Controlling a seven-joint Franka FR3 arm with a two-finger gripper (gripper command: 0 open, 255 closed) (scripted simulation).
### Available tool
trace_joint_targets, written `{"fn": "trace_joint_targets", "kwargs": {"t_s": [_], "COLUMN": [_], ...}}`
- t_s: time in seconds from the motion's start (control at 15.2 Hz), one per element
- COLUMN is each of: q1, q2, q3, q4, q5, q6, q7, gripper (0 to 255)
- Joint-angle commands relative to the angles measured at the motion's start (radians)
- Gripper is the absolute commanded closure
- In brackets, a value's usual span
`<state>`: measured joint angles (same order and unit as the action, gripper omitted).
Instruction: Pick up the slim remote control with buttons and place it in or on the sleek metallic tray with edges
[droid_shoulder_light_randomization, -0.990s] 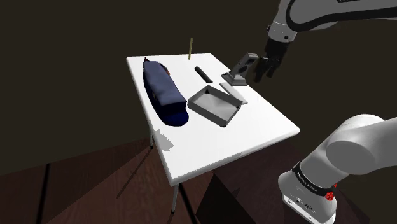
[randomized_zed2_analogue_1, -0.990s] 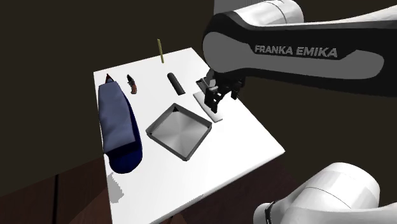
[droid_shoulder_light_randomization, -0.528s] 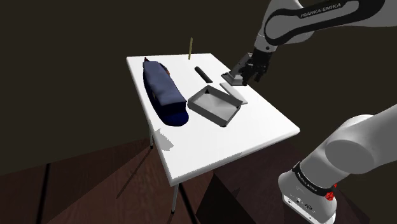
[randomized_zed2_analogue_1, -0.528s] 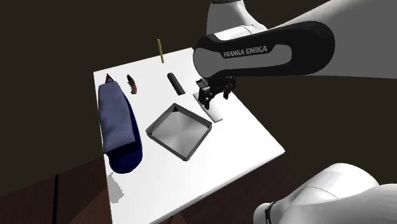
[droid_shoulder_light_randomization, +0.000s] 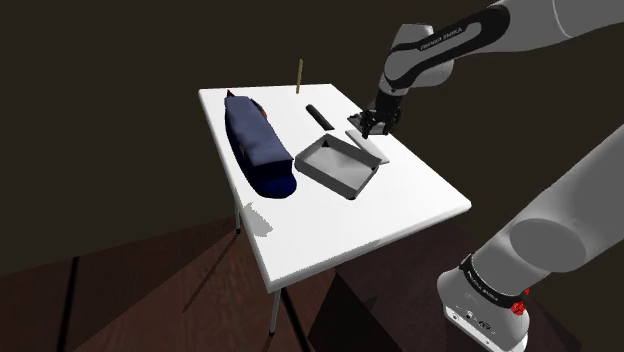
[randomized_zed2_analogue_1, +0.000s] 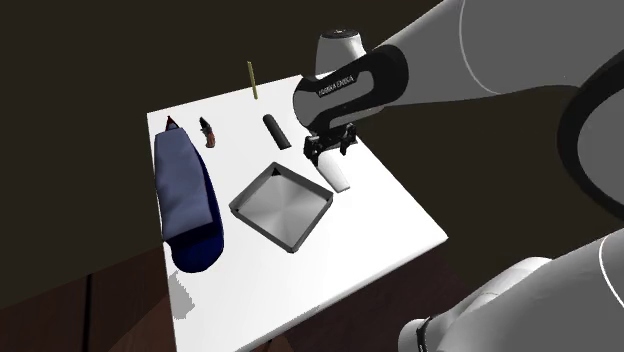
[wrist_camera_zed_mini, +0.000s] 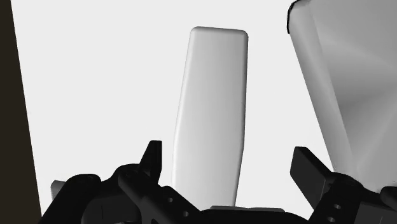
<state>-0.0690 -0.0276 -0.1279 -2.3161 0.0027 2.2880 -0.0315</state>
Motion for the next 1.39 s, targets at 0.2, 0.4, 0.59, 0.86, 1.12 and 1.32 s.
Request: {"fn": "trace_joint_targets", "kwargs": {"t_s": [0.2, 0.4, 0.59, 0.86, 1.12, 1.32], "q1": [-0.009, -0.009, -0.01, -0.01, -0.01, -0.01], "q2": [0.101, 0.129, 0.155, 0.155, 0.155, 0.155], "q3": [-0.008, -0.007, -0.005, -0.005, -0.005, -0.005], "q4": [0.033, 0.022, 0.014, 0.014, 0.014, 0.014], "q5": [0.024, 0.03, 0.037, 0.037, 0.037, 0.037], "q6": [0.073, 0.113, 0.146, 0.146, 0.146, 0.146], "q7": [-0.007, -0.012, -0.016, -0.016, -0.016, -0.016], "gripper": [0, 0, 0, 0, 255, 255]}}
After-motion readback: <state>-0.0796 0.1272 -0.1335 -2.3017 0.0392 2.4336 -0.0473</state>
